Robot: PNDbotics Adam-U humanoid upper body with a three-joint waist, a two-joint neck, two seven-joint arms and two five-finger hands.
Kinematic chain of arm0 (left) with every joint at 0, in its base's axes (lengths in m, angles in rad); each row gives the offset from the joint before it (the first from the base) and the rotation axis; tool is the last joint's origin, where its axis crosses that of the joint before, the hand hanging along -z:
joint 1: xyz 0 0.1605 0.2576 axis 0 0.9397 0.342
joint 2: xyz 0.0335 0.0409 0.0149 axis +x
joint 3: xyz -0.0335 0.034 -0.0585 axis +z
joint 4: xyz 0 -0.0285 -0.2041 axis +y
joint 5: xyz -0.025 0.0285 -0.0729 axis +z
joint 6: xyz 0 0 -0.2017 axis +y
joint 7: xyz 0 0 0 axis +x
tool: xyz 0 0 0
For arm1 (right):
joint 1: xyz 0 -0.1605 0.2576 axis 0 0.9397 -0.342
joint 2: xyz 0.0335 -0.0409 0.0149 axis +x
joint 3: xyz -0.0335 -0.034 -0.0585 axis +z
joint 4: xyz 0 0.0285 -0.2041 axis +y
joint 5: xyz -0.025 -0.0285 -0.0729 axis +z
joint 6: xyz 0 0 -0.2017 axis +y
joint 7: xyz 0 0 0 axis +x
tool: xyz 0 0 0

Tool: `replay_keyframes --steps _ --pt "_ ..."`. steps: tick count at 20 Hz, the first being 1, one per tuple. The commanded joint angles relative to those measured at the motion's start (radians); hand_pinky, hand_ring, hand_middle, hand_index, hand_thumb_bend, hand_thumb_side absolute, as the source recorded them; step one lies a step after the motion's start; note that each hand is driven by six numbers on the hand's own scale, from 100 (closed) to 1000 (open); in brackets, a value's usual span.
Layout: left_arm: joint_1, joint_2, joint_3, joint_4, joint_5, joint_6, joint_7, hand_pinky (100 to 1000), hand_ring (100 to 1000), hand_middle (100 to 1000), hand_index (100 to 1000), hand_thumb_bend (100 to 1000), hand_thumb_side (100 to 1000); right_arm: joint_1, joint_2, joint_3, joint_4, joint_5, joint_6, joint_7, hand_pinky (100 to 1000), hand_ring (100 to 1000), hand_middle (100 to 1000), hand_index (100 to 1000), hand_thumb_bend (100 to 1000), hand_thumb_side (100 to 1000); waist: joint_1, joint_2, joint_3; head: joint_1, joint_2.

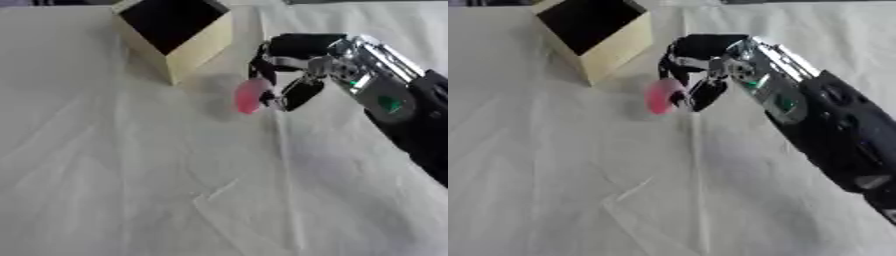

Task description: Pick up objects on the table and place them in the box.

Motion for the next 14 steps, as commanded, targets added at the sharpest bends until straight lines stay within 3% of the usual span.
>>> replay_keyframes --steps 1,7,14 --pt "-0.009 0.011 0.011 -0.014 -0.003 -0.001 -0.003 728 681 773 876 100 770 -0.034 -0.017 -0.029 -0.05 -0.038 0.041 -0.003 748 559 368 645 100 100 0.001 -0.024 0.001 -0.001 -0.01" --pt "-0.009 0.01 0.011 -0.014 -0.002 0.0 -0.004 727 679 771 875 100 770 -0.044 -0.012 -0.035 -0.069 -0.047 0.069 -0.003 741 548 352 639 100 100 0.001 -0.025 0.005 -0.006 -0.008" --pt "-0.025 0.009 0.006 -0.014 0.003 -0.003 -0.013 726 680 771 875 100 770 -0.197 0.1 -0.1 0.024 0.047 0.087 -0.096 752 547 349 648 100 100 0.0 -0.017 0.021 -0.054 -0.037"
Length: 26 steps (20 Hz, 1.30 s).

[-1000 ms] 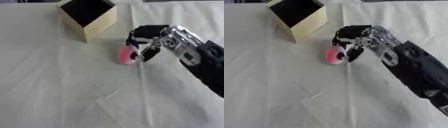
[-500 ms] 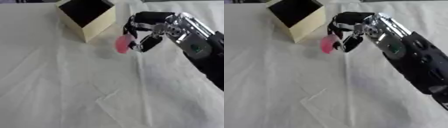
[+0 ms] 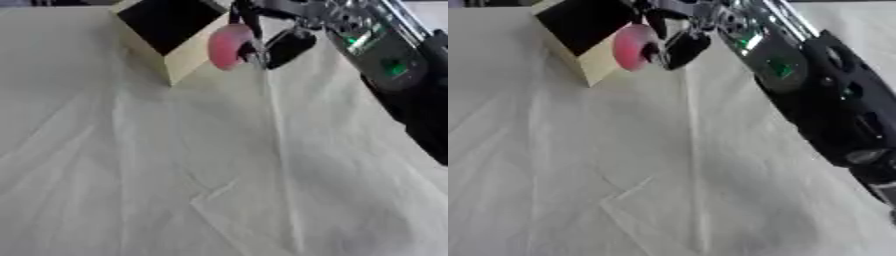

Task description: Pick up objects on the table and place them in the box.

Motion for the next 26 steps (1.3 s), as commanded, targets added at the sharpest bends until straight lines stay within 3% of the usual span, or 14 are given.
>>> replay_keyframes --steps 1,6,10,18,26 --pt "-0.02 0.008 0.006 -0.014 0.002 -0.003 -0.006 726 680 771 875 100 770 -0.074 0.046 -0.037 0.054 0.05 0.011 -0.046 752 543 345 646 100 100 0.0 -0.015 0.005 -0.035 -0.029" --pt "-0.029 0.007 0.001 -0.014 0.007 -0.005 -0.013 724 679 777 875 100 770 -0.146 0.146 -0.097 0.171 0.122 0.064 -0.116 753 538 344 647 100 100 -0.004 -0.007 0.019 -0.076 -0.053" --pt "-0.036 0.006 -0.004 -0.014 0.011 -0.005 -0.022 724 678 779 875 100 770 -0.183 0.22 -0.14 0.265 0.18 0.074 -0.174 756 540 347 649 100 100 -0.009 0.0 0.036 -0.093 -0.066" --pt "-0.047 0.002 -0.009 -0.014 0.019 -0.007 -0.032 724 677 780 875 100 770 -0.217 0.315 -0.203 0.459 0.299 0.053 -0.283 757 547 358 657 100 100 -0.018 0.014 0.068 -0.113 -0.095" --pt "-0.044 -0.003 -0.009 -0.014 0.023 -0.006 -0.035 724 675 780 876 100 772 -0.235 0.368 -0.221 0.66 0.423 -0.009 -0.37 772 585 390 678 100 100 -0.023 0.02 0.08 -0.124 -0.083"
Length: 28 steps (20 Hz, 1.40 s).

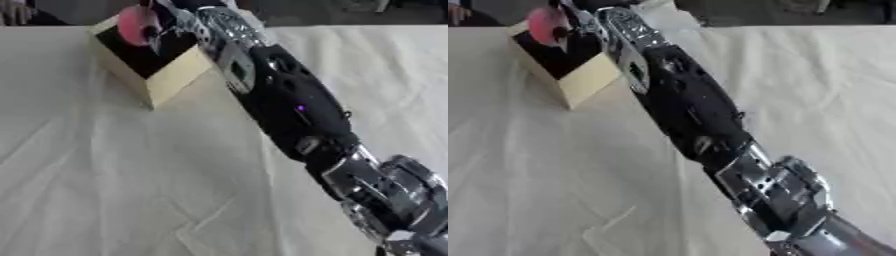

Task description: Pick up objects on the table and place them in the box.

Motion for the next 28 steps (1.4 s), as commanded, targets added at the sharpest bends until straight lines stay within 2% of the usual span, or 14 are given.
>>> replay_keyframes --steps 1,6,8,10,11,14,15,17,21,25,28 --pt "-0.007 0.01 0.004 -0.014 0.007 -0.001 -0.004 724 675 779 876 100 772 -0.037 0.01 -0.008 0.067 0.055 -0.024 -0.032 776 594 398 684 100 100 0.005 -0.018 0.003 -0.004 -0.001" --pt "-0.002 0.006 0.004 -0.014 0.01 -0.001 -0.005 724 674 780 877 100 774 -0.044 0.031 -0.019 0.178 0.127 0.004 -0.097 783 614 418 696 100 100 0.003 -0.018 0.011 -0.011 0.0" --pt "0.0 0.004 0.005 -0.014 0.011 0.0 -0.004 724 674 780 877 100 775 -0.043 0.038 -0.026 0.208 0.158 0.011 -0.12 802 657 471 732 100 100 0.002 -0.018 0.012 -0.013 0.0" --pt "0.001 0.003 0.004 -0.014 0.012 0.001 -0.005 725 673 780 878 100 775 -0.042 0.046 -0.035 0.225 0.19 0.004 -0.122 830 732 576 785 100 100 0.002 -0.017 0.013 -0.013 -0.001" --pt "0.002 0.003 0.004 -0.014 0.013 0.001 -0.006 725 673 780 878 100 775 -0.043 0.049 -0.04 0.23 0.205 0.0 -0.117 839 770 671 840 100 100 0.002 -0.016 0.013 -0.013 -0.001" --pt "0.004 0.002 0.005 -0.014 0.014 0.002 -0.006 725 673 780 879 100 776 -0.043 0.058 -0.061 0.226 0.254 -0.011 -0.096 852 845 769 921 100 104 0.003 -0.015 0.015 -0.014 0.001" --pt "0.005 0.001 0.005 -0.014 0.014 0.002 -0.006 725 673 781 879 100 776 -0.043 0.061 -0.07 0.22 0.27 -0.013 -0.088 856 858 783 928 100 153 0.003 -0.014 0.015 -0.014 0.002" --pt "0.006 0.0 0.005 -0.014 0.016 0.002 -0.006 726 672 781 879 100 776 -0.044 0.065 -0.087 0.208 0.302 -0.009 -0.069 861 873 804 946 100 238 0.004 -0.014 0.014 -0.013 0.004" --pt "0.007 -0.001 0.006 -0.014 0.019 0.002 -0.007 726 672 781 879 100 776 -0.046 0.072 -0.117 0.183 0.367 -0.006 -0.031 858 864 795 939 100 277 0.005 -0.015 0.014 -0.013 0.006" --pt "0.009 -0.003 0.008 -0.014 0.02 0.003 -0.007 726 672 781 879 100 776 -0.046 0.083 -0.157 0.146 0.432 -0.032 -0.013 853 842 773 924 100 216 0.008 -0.018 0.01 -0.011 0.01" --pt "0.01 -0.003 0.009 -0.014 0.02 0.003 -0.009 726 673 781 879 100 775 -0.048 0.079 -0.171 0.114 0.434 -0.055 -0.006 850 832 765 921 100 219 0.01 -0.023 0.005 -0.008 0.015"
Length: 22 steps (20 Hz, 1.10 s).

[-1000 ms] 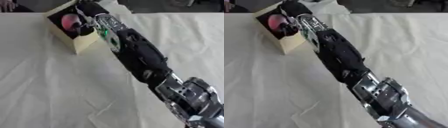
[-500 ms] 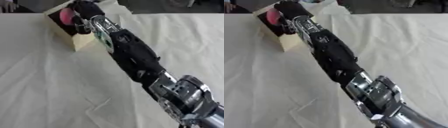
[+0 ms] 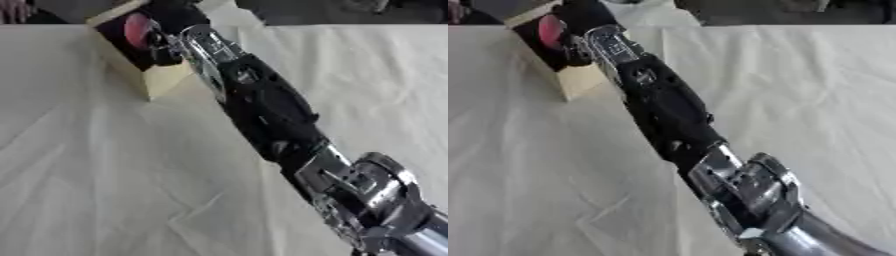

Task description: Pick up objects on the table and place them in the box.

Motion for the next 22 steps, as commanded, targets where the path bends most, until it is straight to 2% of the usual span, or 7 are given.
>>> replay_keyframes --steps 1,7,9,10,11,18,22 --pt "-0.005 0.009 0.009 -0.014 0.003 -0.002 -0.004 726 673 781 879 100 775 -0.011 -0.007 -0.014 -0.037 0.007 -0.021 0.012 848 830 764 923 100 230 0.01 -0.023 -0.003 0.003 0.008" --pt "-0.008 0.005 0.009 -0.014 0.004 -0.005 -0.006 726 674 781 879 100 773 -0.014 -0.017 -0.004 -0.054 0.011 -0.027 0.048 860 871 812 965 100 583 0.013 -0.034 -0.008 0.007 0.008" --pt "-0.005 0.006 0.009 -0.014 0.004 -0.004 -0.007 726 673 781 879 100 773 -0.013 -0.016 -0.002 -0.051 0.039 -0.026 0.047 858 870 813 973 117 507 0.014 -0.035 -0.006 0.007 0.008" --pt "-0.004 0.006 0.01 -0.014 0.003 -0.003 -0.006 726 672 780 879 100 771 -0.012 -0.015 -0.004 -0.05 0.052 -0.028 0.046 848 857 802 960 100 182 0.014 -0.035 -0.005 0.007 0.008" --pt "-0.004 0.006 0.011 -0.014 0.003 -0.003 -0.005 726 672 780 879 100 771 -0.012 -0.013 -0.01 -0.049 0.058 -0.029 0.045 842 844 790 954 100 100 0.014 -0.034 -0.004 0.007 0.008" --pt "-0.004 0.004 0.012 -0.014 0.002 0.0 -0.008 726 672 781 878 100 774 -0.017 -0.002 -0.036 -0.1 -0.027 -0.036 0.0 827 800 703 924 100 337 0.012 -0.036 -0.005 0.008 0.011" --pt "-0.004 0.004 0.012 -0.014 0.0 0.004 -0.012 725 671 780 878 100 774 -0.023 -0.013 -0.034 -0.143 -0.082 -0.042 -0.038 816 775 654 889 100 273 0.015 -0.041 -0.01 0.009 0.013"
